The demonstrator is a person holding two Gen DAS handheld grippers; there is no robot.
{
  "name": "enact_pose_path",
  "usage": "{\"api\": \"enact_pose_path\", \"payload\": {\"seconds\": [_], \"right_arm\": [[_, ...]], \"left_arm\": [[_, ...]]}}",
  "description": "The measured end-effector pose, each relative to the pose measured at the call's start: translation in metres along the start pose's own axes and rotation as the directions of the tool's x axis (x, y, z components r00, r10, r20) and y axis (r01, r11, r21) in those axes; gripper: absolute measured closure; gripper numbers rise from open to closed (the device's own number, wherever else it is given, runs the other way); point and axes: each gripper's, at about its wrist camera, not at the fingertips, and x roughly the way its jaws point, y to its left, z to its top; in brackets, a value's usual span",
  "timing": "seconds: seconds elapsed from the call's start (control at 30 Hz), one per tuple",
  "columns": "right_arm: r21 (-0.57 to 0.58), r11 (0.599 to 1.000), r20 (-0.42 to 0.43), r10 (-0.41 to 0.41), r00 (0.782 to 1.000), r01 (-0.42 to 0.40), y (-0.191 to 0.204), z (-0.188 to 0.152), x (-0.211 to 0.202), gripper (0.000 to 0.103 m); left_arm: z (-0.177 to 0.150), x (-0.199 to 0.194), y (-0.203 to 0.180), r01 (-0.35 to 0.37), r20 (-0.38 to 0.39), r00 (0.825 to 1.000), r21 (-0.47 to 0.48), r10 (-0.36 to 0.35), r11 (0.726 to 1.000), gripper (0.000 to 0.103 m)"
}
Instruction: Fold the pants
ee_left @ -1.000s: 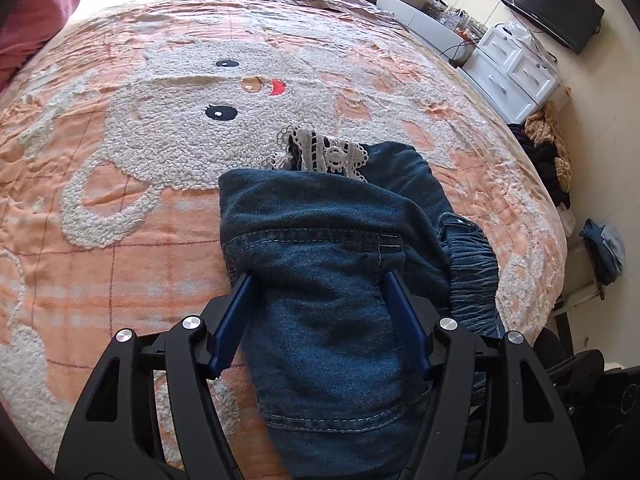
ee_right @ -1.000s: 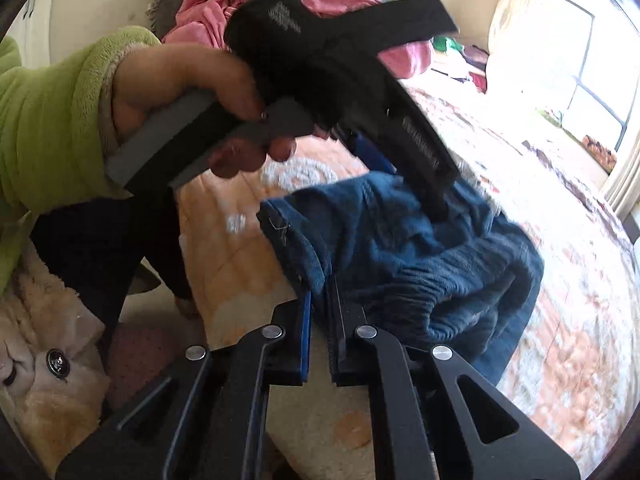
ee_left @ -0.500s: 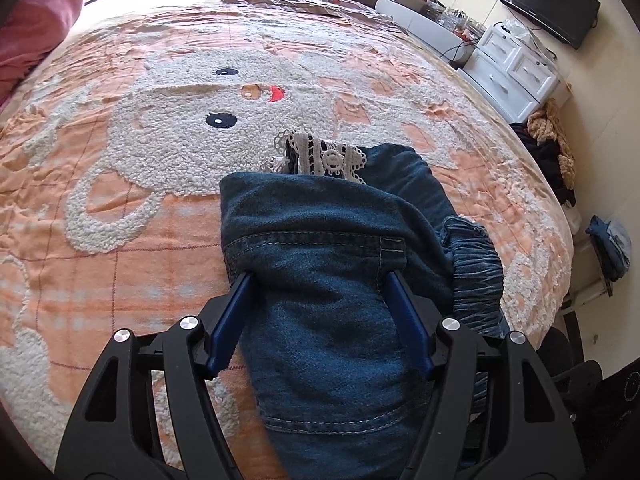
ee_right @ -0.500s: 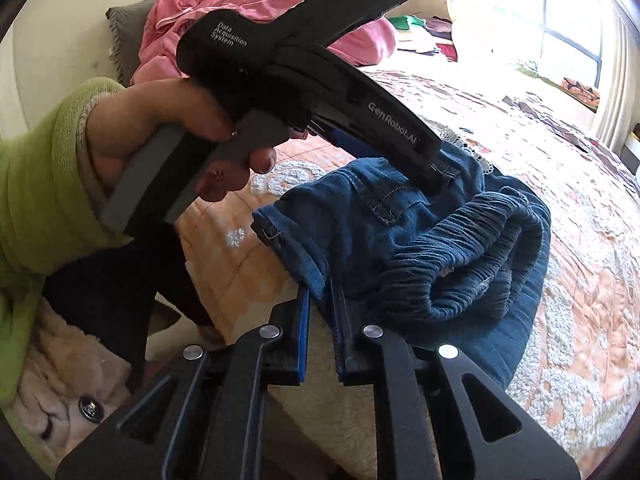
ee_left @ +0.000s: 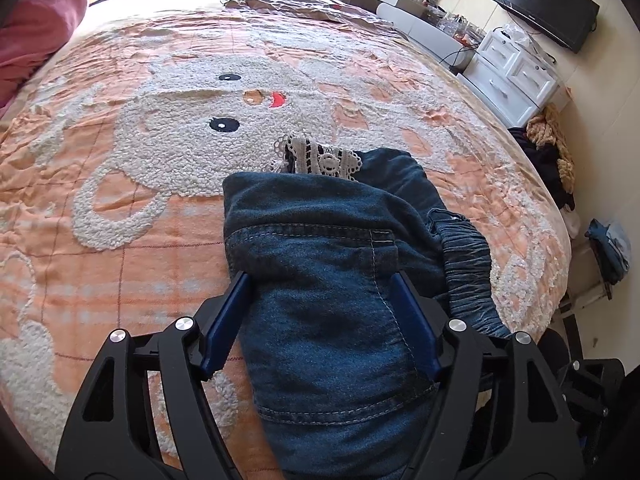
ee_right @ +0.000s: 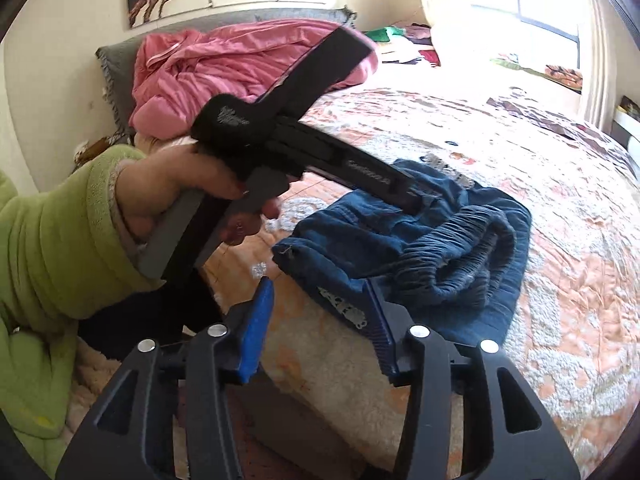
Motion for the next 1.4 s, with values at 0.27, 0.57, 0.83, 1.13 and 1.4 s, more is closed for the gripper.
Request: {"api": "enact_pose_path", "payload": {"seconds": [0.27, 0.57, 0.83, 1.13, 1.4], "right_arm": [[0.088, 0.995, 0.053, -0.051, 0.997, 0.046, -0.016, 0.0, -0.021, 0.039], [0.186, 0.974, 0.075, -0.145, 0.986, 0.129, -0.041, 0.0, -0.034, 0.03], [0.338, 0.923, 0.041, -0.209, 0.977, 0.183, -0.072, -0.003, -0.035, 0.026], [0.516, 0.828, -0.067, -0.216, 0.974, 0.219, -0.122, -0.014, -0.008, 0.025], [0.583, 0.792, -0.087, -0.162, 0.983, 0.181, -0.148, -0.013, 0.022, 0.029]], "left_arm": [[-0.002, -0.015, -0.006, 0.005, 0.027, 1.0, 0.009, -0.006, 1.0, 0.033], [-0.005, -0.03, -0.011, -0.003, 0.059, 0.998, 0.022, 0.002, 1.0, 0.029], [-0.012, -0.042, -0.012, -0.038, 0.09, 0.995, 0.046, 0.034, 0.998, 0.021], [-0.022, -0.032, 0.005, -0.072, 0.079, 0.994, -0.003, 0.072, 0.997, 0.017], [-0.025, -0.013, 0.015, -0.042, 0.052, 0.998, -0.051, 0.045, 0.998, 0.017]]}}
